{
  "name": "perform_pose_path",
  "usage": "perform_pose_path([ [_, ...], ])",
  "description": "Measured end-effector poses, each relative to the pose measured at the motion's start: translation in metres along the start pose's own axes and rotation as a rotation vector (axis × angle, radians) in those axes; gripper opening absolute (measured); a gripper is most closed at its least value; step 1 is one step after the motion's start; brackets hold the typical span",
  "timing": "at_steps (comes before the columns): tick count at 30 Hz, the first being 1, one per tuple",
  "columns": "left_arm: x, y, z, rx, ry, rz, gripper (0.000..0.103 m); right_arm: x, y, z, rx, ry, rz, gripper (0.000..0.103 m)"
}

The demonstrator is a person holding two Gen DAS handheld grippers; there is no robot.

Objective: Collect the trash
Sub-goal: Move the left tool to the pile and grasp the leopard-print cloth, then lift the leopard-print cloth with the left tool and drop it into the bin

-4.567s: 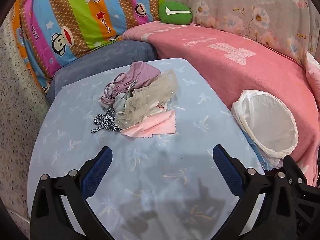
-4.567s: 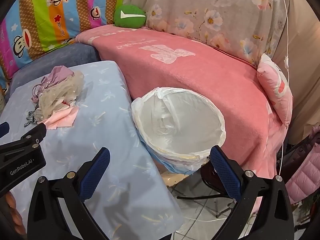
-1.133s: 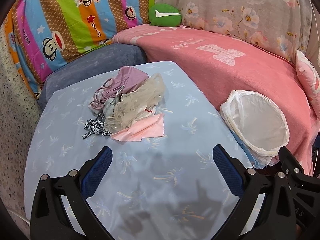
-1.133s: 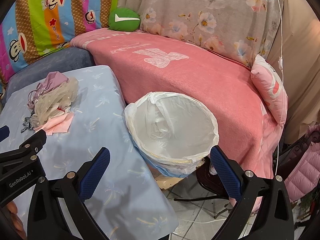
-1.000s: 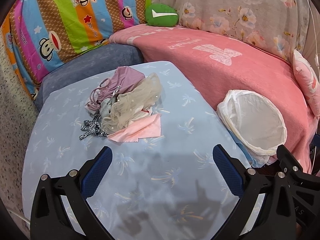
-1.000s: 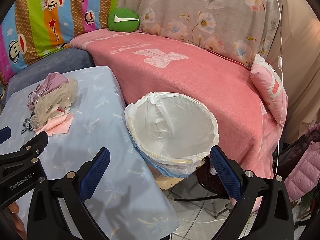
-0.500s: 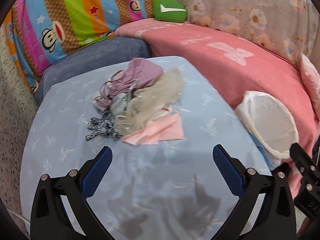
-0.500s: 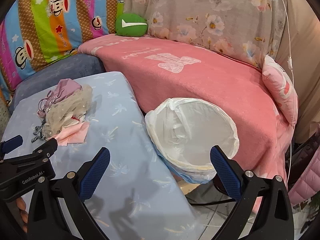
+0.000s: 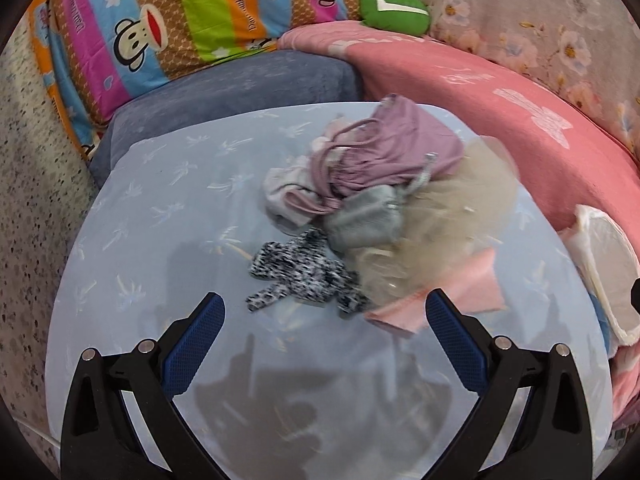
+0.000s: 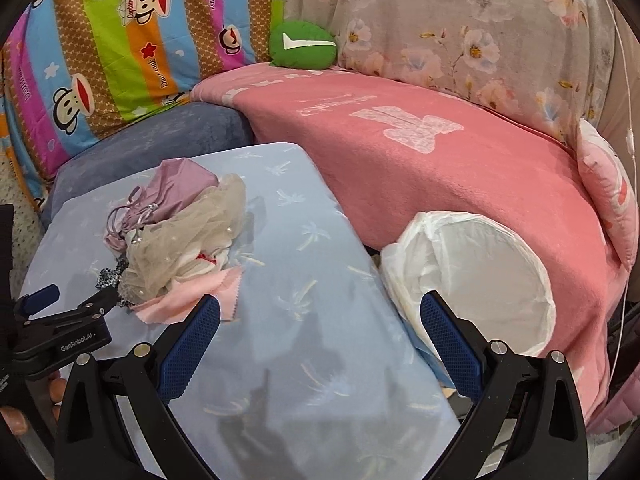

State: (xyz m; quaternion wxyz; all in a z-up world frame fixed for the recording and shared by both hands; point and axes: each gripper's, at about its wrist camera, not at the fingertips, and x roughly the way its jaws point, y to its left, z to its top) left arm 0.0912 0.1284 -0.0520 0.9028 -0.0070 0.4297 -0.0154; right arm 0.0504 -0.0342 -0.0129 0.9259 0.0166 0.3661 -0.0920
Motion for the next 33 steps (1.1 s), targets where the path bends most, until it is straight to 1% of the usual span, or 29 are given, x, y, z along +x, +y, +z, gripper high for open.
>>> perform_pose_path([
  [3,0.015,0.017,0.005,-0.044,0.020,-0.016,0.096,0.014,0.016,0.010,0.013,-0.008,0.050,0.097],
  [7,0.034,0.027,0.005,-0.063,0.060,-0.024,0.096,0.034,0.036,0.023,0.026,-0.001,0.097,0.093],
  [10,0.043,0.036,0.004,-0.105,0.090,-0.063,0.096,0.047,0.047,0.030,0.040,0.009,0.138,0.090],
  [11,0.045,0.039,0.004,-0.121,0.094,-0.077,0.096,0.052,0.051,0.032,0.047,0.015,0.149,0.087],
  [12,0.046,0.042,0.003,-0.138,0.097,-0.094,0.093,0.059,0.054,0.033,0.055,0.029,0.164,0.083],
  [13,0.046,0.044,0.003,-0.148,0.099,-0.108,0.092,0.064,0.057,0.034,0.063,0.040,0.178,0.081],
  [15,0.048,0.049,0.003,-0.169,0.106,-0.139,0.081,0.075,0.062,0.035,0.089,0.065,0.208,0.071],
  [16,0.049,0.050,0.002,-0.180,0.109,-0.159,0.077,0.081,0.063,0.034,0.100,0.079,0.222,0.069],
  [18,0.050,0.053,0.001,-0.203,0.117,-0.209,0.056,0.093,0.067,0.032,0.124,0.102,0.256,0.059],
  [19,0.051,0.055,0.001,-0.212,0.119,-0.229,0.053,0.098,0.069,0.030,0.137,0.115,0.274,0.055],
  [20,0.051,0.056,0.000,-0.220,0.120,-0.240,0.048,0.102,0.070,0.028,0.149,0.131,0.286,0.047],
  [21,0.050,0.056,-0.002,-0.226,0.120,-0.250,0.040,0.107,0.071,0.026,0.161,0.149,0.299,0.037],
  [22,0.049,0.055,-0.001,-0.222,0.118,-0.257,0.036,0.111,0.072,0.023,0.168,0.162,0.311,0.031],
  [23,0.048,0.054,-0.002,-0.215,0.116,-0.259,0.029,0.112,0.074,0.021,0.169,0.168,0.316,0.019],
  [24,0.046,0.053,-0.002,-0.212,0.114,-0.258,0.021,0.113,0.075,0.019,0.168,0.176,0.320,0.010],
  [26,0.045,0.052,-0.001,-0.204,0.112,-0.260,0.013,0.109,0.074,0.016,0.175,0.173,0.332,0.003],
  [29,0.039,0.049,0.004,-0.197,0.094,-0.252,0.007,0.097,0.070,0.017,0.176,0.141,0.336,0.001],
  [33,0.025,0.042,0.009,-0.182,0.066,-0.260,0.005,0.072,0.062,0.024,0.159,0.086,0.331,0.001],
])
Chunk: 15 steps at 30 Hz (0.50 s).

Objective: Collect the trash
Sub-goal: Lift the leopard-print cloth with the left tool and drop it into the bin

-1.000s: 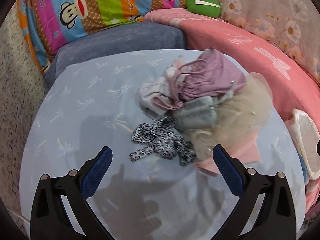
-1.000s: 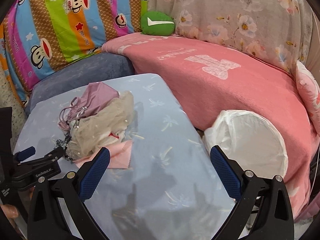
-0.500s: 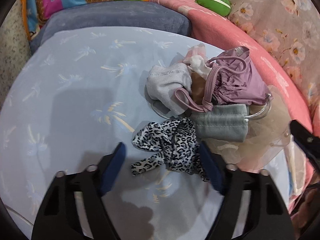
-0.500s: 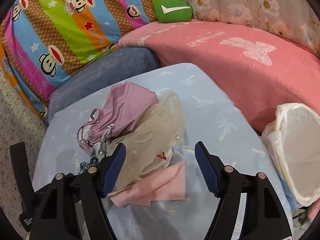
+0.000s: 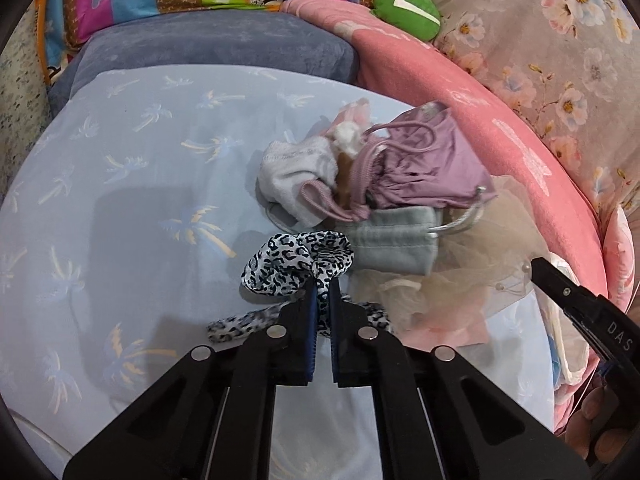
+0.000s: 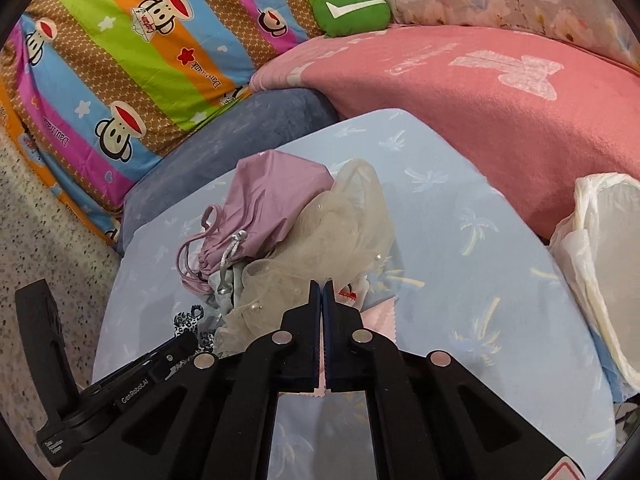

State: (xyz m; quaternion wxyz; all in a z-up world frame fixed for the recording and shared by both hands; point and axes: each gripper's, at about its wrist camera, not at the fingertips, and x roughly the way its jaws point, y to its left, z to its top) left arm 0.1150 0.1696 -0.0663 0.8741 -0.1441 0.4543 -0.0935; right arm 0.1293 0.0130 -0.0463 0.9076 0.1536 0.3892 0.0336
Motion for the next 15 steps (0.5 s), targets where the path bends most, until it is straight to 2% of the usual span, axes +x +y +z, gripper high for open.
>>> perform_pose_path([
  [8,-0.027,-0.032,0.003,0.079,-0.052,-0.012,0.004,-0.059,-0.003,0.014,-0.040,-0.111,-0.011,0.001],
  [15,-0.050,-0.073,0.008,0.167,-0.103,-0.066,0.004,-0.111,-0.022,0.036,-0.025,-0.214,-0.022,0.001],
])
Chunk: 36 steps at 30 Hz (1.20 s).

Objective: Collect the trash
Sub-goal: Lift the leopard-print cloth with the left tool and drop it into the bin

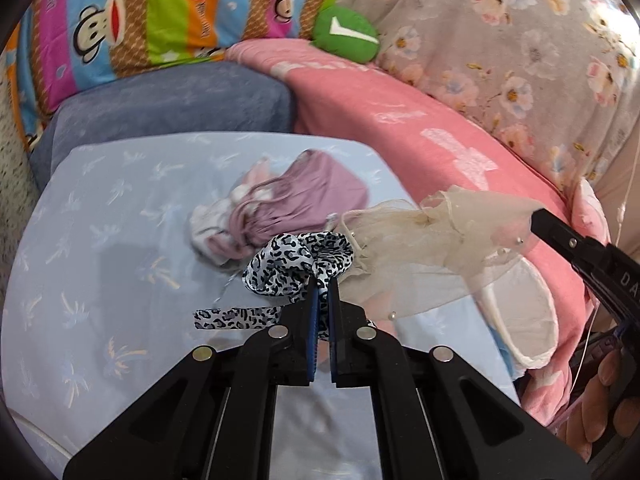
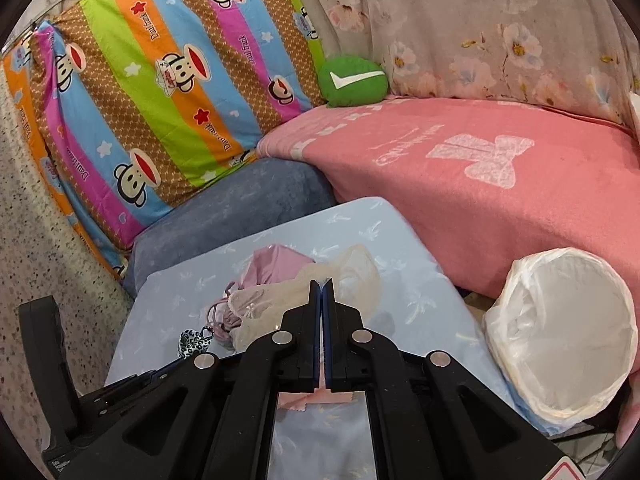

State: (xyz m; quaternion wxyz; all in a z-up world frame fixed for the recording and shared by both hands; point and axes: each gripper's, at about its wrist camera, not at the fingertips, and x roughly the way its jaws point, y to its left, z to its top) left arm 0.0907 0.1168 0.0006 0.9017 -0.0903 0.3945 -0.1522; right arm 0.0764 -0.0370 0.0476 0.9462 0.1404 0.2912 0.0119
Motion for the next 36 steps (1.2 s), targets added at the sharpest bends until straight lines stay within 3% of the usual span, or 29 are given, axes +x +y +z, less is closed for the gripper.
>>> perform_pose_path([
  [17,0.006,-0.127,0.014,0.243,-0.034,-0.170,0.004,-0.087,-0.104,0.054,0.059,-0.182,-0.171,0.001],
  [27,0.033,-0.198,0.009,0.355,0.011,-0.255,0.005,-0.092,-0.169,0.059,0.104,-0.156,-0.266,0.001],
  [36,0.062,-0.224,0.004,0.361,0.099,-0.309,0.010,-0.084,-0.201,0.048,0.144,-0.098,-0.294,0.007],
])
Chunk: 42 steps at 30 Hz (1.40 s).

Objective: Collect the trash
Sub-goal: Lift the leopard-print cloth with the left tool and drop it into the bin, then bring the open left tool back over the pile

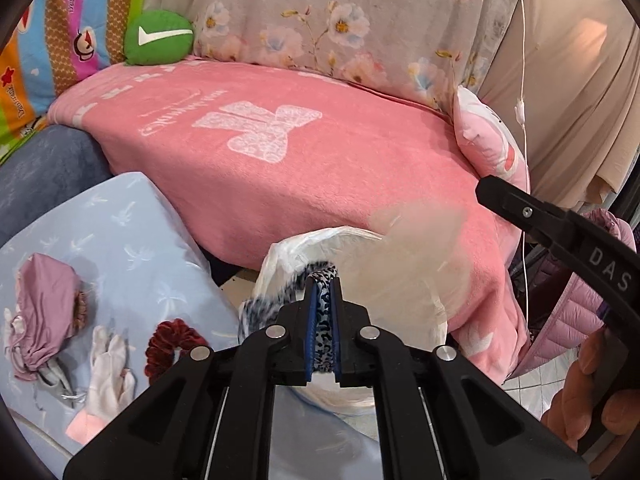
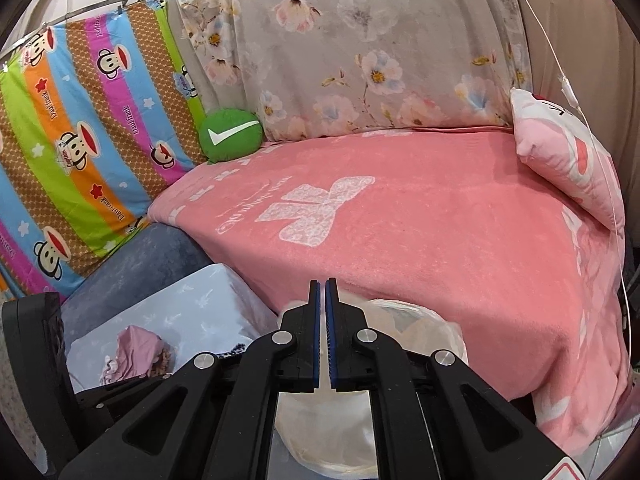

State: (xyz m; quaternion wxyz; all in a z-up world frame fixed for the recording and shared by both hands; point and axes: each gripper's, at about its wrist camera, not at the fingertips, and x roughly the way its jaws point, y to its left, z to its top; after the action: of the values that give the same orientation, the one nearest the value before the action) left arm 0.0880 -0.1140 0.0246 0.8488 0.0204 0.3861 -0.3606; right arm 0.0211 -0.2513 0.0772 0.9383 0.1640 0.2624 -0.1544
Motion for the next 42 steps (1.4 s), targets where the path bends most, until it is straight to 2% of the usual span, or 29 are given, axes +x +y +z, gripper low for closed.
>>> perform_pose_path([
  [1,0.003,0.000,0.000,-0.004,0.005,0.003,0.015,0.001,-0.001,-0.001,0.001,0.005,-0.003,0.009],
  [2,0.005,-0.001,0.000,-0.006,0.010,0.005,0.033,0.002,-0.002,-0.001,0.003,0.007,-0.005,0.015],
  [3,0.005,-0.001,-0.001,-0.012,0.008,0.015,0.058,0.001,-0.002,-0.003,0.005,0.008,-0.007,0.023],
  [5,0.003,-0.001,0.000,-0.024,-0.015,0.040,0.080,0.000,-0.002,-0.005,0.006,0.006,-0.007,0.031],
  [12,-0.003,0.003,-0.001,-0.016,-0.036,0.084,0.080,-0.001,0.002,-0.011,0.008,0.022,-0.008,0.042],
  [21,-0.011,0.020,-0.013,-0.051,-0.040,0.145,0.080,0.000,0.015,-0.035,-0.015,0.068,0.001,0.048],
  [29,-0.022,0.046,-0.035,-0.101,-0.023,0.223,0.081,0.003,0.033,-0.057,-0.022,0.112,0.028,0.050],
  [42,-0.037,0.098,-0.070,-0.188,0.005,0.355,0.086,0.022,0.086,-0.104,-0.097,0.224,0.091,0.051],
])
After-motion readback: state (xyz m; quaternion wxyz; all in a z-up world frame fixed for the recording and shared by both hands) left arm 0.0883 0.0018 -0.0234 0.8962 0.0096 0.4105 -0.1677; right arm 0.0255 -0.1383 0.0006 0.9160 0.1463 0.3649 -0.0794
